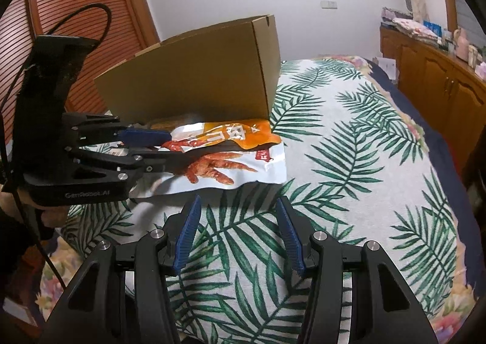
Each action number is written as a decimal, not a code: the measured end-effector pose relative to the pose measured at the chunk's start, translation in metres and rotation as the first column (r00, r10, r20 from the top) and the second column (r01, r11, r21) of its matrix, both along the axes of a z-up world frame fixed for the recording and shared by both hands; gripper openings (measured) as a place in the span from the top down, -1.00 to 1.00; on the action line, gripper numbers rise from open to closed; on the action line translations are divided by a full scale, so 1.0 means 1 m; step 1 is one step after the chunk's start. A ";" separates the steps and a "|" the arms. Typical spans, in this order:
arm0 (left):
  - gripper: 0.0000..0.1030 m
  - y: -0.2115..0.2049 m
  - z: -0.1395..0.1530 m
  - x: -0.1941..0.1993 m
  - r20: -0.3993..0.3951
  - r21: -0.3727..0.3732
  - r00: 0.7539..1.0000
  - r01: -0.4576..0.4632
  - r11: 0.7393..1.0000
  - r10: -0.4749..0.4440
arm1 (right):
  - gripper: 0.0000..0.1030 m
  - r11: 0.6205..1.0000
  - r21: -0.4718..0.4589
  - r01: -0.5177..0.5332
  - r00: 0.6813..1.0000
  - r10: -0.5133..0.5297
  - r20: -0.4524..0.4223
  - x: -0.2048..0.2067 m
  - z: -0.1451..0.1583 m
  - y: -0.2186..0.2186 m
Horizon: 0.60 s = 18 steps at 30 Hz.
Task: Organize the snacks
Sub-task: 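Move the left tool to the white-orange chicken-feet packet and grasp it, then grasp the white chicken-feet packet with the right tool while the left tool closes on the orange packet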
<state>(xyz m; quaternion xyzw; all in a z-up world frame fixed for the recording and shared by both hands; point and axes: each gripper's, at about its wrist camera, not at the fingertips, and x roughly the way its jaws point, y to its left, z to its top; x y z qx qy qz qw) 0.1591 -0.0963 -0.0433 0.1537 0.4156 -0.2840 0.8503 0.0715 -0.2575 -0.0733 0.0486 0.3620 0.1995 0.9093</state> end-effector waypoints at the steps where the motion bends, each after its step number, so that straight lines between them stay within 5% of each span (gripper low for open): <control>1: 0.31 0.002 0.000 0.001 -0.009 -0.013 1.000 -0.003 1.000 0.003 | 0.00 1.000 0.011 -0.002 1.000 0.002 -0.006 0.003 -0.001 0.000; 11: 0.31 0.007 0.004 -0.003 -0.005 -0.046 1.000 -0.005 0.999 0.004 | 0.02 0.992 0.127 0.020 0.998 -0.012 -0.066 0.032 -0.006 0.000; 18: 0.41 0.015 0.006 -0.013 0.004 -0.056 1.000 -0.006 0.998 0.006 | 0.84 0.980 0.192 0.052 0.997 -0.042 -0.058 0.037 -0.004 -0.008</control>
